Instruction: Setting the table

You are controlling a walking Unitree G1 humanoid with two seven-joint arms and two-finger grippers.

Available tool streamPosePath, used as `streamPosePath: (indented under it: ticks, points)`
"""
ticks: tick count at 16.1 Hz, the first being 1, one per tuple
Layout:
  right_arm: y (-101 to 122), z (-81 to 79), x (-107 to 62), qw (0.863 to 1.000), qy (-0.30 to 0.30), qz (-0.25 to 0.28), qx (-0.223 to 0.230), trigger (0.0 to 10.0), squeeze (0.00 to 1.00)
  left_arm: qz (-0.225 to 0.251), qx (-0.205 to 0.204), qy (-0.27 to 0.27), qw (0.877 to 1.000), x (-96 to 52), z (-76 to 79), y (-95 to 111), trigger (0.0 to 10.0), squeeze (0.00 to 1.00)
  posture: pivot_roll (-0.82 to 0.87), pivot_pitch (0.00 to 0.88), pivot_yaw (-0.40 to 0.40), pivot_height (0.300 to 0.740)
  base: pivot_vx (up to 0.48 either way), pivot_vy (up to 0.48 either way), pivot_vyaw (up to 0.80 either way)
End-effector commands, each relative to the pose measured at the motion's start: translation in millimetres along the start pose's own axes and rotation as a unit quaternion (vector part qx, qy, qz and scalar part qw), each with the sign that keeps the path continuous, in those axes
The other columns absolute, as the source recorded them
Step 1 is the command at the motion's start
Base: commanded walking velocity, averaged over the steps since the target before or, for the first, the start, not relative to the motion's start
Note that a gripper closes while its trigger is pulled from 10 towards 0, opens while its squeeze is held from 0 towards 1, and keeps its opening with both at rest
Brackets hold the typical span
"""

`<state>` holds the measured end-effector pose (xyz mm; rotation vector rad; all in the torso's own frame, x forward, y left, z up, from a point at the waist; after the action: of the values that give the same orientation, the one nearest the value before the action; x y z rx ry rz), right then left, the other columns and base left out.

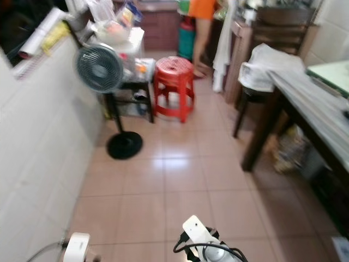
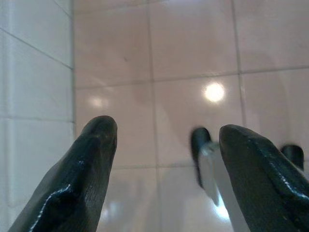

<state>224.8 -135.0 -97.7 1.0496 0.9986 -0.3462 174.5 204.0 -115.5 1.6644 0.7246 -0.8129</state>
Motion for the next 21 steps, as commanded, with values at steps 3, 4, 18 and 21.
streamPosePath:
  ticks: [3,4,18,21]
  points:
    - [-10,3.4,-1.8,1.0,-0.008,-0.015,-0.002,10.0,0.0,-0.023,0.003,-0.003,1.0,-2.4,3.9,-13,10.0,0.0,-0.01,0.0,0.021,0.74,0.0,0.48,0.0]
    - [-11,2.6,-1.8,1.0,-0.007,-0.017,-0.002,10.0,0.0,-0.024,0.004,-0.002,1.0,-2.5,3.3,-13,10.0,0.0,-0.01,0.0,0.022,0.74,0.0,0.48,0.0]
    - [-19,-35.0,0.6,1.0,0.013,-0.022,-0.009,10.0,0.0,-0.006,-0.01,-0.004,1.0,-3.0,0.9,-10,10.0,0.0,0.0,0.0,0.011,0.74,0.0,0.132,0.0]
    - [-18,-47.9,1.5,0.999,0.021,-0.022,-0.014,10.0,0.0,0.0,-0.013,-0.008,1.0,-3.2,1.4,-9,10.0,0.0,-0.01,0.0,0.01,0.74,0.0,0.0,0.0]
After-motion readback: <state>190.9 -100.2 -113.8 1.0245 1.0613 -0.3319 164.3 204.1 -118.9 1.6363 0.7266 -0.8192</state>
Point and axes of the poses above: a point about 5 cm out from each wrist's last joint towards the gripper, its own x axis pointing out of the wrist towards the gripper, its own y axis along the axis of the wrist's last joint, z = x × y, the point moved 3 cm from there along x, pointing out of the wrist towards the gripper, and after that the axes turned 7 degrees about x, right-handed, at the moved point
